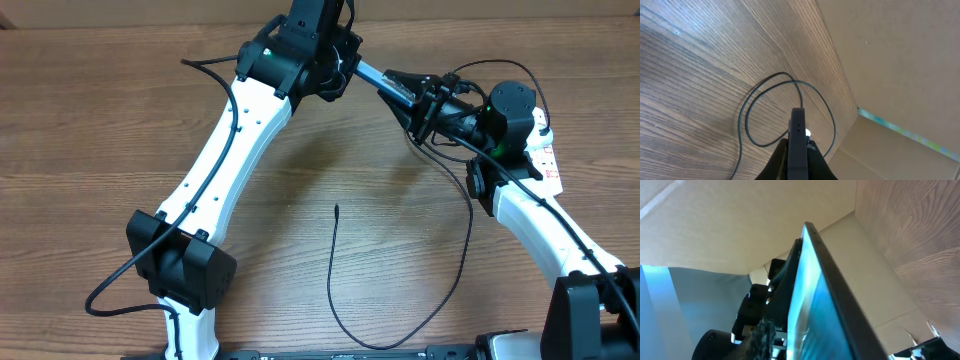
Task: Plug charger to phone and switch on socket
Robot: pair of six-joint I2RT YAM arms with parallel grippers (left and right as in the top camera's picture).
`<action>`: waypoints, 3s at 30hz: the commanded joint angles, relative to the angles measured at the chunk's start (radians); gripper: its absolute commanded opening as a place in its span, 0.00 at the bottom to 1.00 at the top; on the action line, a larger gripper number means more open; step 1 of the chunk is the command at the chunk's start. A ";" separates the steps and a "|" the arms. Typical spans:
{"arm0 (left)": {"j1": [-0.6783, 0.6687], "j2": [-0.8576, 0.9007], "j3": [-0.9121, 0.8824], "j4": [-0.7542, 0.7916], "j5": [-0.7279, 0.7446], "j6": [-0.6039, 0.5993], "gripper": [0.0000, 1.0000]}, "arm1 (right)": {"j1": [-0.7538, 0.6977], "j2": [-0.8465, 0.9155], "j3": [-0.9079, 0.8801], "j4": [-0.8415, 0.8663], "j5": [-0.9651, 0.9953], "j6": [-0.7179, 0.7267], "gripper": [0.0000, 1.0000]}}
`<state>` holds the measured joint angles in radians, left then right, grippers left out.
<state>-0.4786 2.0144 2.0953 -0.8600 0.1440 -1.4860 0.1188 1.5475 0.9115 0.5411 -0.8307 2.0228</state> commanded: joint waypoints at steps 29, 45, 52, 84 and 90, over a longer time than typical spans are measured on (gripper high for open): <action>0.204 0.010 0.015 0.005 0.213 0.220 0.04 | 0.003 -0.010 0.025 0.011 0.029 0.113 1.00; 0.534 0.010 0.015 -0.071 1.032 1.136 0.04 | 0.004 -0.010 0.025 -0.047 -0.056 -0.965 1.00; 0.576 0.010 0.015 -0.202 1.033 1.332 0.04 | 0.006 -0.010 0.025 -0.249 -0.226 -1.337 1.00; 0.576 0.010 0.015 -0.216 0.911 1.378 0.04 | 0.305 -0.010 0.182 -1.145 0.500 -1.675 1.00; 0.576 0.010 0.015 -0.216 0.911 1.378 0.04 | 0.346 -0.009 0.182 -1.151 0.626 -1.648 1.00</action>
<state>0.0959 2.0186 2.0953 -1.0775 1.0348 -0.1226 0.4286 1.5475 1.0760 -0.6140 -0.2813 0.3626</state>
